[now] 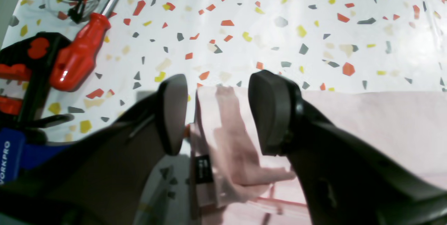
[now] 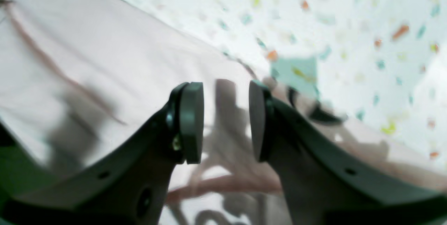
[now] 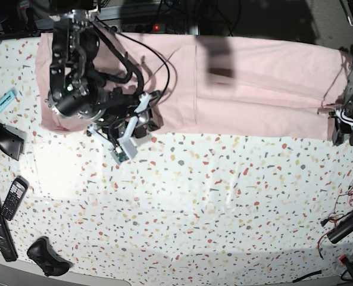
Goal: Fold the T-shirt properly
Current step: 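Fold the grasped side inward across the shirt with the right gripper, then grasp the opposite side edge with the left gripper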
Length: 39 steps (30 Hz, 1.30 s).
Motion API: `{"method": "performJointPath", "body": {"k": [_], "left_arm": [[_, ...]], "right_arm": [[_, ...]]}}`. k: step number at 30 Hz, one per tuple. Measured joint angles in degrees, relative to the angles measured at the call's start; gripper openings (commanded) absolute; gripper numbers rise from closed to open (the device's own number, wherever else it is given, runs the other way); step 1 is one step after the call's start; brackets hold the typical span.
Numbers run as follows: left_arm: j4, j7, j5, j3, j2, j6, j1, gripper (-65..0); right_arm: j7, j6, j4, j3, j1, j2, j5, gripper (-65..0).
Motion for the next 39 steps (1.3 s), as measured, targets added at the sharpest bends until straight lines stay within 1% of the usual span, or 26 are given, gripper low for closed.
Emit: {"method": "performJointPath", "body": {"k": [3, 6, 7, 8, 9, 10, 12, 15, 16, 20, 23, 25, 31, 34, 39], "left_arm": [[0.00, -0.02, -0.02, 0.00, 0.00, 0.00, 0.35, -34.5], [0.00, 0.00, -0.02, 0.00, 0.00, 0.00, 0.94, -34.5], [0.00, 0.02, 0.04, 0.00, 0.02, 0.00, 0.96, -34.5], [0.00, 0.02, 0.04, 0.00, 0.00, 0.02, 0.94, -34.5], [0.00, -0.02, 0.00, 0.00, 0.00, 0.00, 0.90, -34.5], [0.00, -0.02, 0.00, 0.00, 0.00, 0.00, 0.90, -34.5], [0.00, 0.00, 0.02, 0.00, 0.02, 0.00, 0.94, -34.5], [0.00, -0.02, 0.00, 0.00, 0.02, 0.00, 0.90, -34.5], [0.00, -0.02, 0.02, 0.00, 0.02, 0.00, 0.92, -34.5], [0.00, -0.02, 0.02, 0.00, 0.02, 0.02, 0.92, -34.5], [0.00, 0.00, 0.02, 0.00, 0.04, 0.00, 0.94, -34.5], [0.00, -0.02, 0.02, 0.00, 0.02, 0.02, 0.92, -34.5], [0.00, -0.02, 0.02, 0.00, 0.02, 0.00, 0.92, -34.5], [0.00, 0.00, 0.02, 0.00, 0.02, 0.02, 0.92, -34.5], [0.00, -0.02, 0.00, 0.00, 0.02, 0.00, 0.92, -34.5]], "right_arm": [[-0.90, -0.07, -3.39, 0.02, 2.51, 0.50, -1.01, -44.0], [-3.58, -0.24, -4.57, -0.07, 5.11, 1.01, -0.76, -44.0], [-4.37, -0.74, -4.57, -0.07, 5.14, 1.55, -1.01, -44.1], [-5.07, -1.07, -4.57, -0.09, 4.85, 2.19, -1.46, -44.1], [-6.97, -1.90, -4.57, -0.15, 4.42, 3.15, -1.84, -44.1], [-7.37, -2.16, -4.61, -0.15, 3.91, 4.48, -2.08, -44.1], [-7.32, -2.40, -4.63, 0.11, 2.43, 6.73, -2.10, -44.1], [-7.39, -3.30, -4.55, 0.59, 0.07, 8.90, -2.78, -44.1], [-7.37, -3.82, -3.96, 1.03, -1.07, 9.09, -3.56, -44.1], [-7.63, -4.02, 2.01, 5.07, -5.16, 9.49, -3.80, -44.2], [-7.32, -4.11, 7.98, 8.79, -8.41, 9.86, -1.25, -44.2], [-7.37, -4.11, 10.49, 10.38, -11.43, 9.77, -1.16, -44.2], [-7.56, -4.07, 10.99, 13.33, -18.73, 9.55, -1.66, -44.2], [-7.52, -4.09, 10.99, 13.44, -19.78, 9.51, -1.57, -44.2], [-7.54, -4.09, 10.93, 13.44, -20.11, 9.33, 1.73, -44.2]]}}
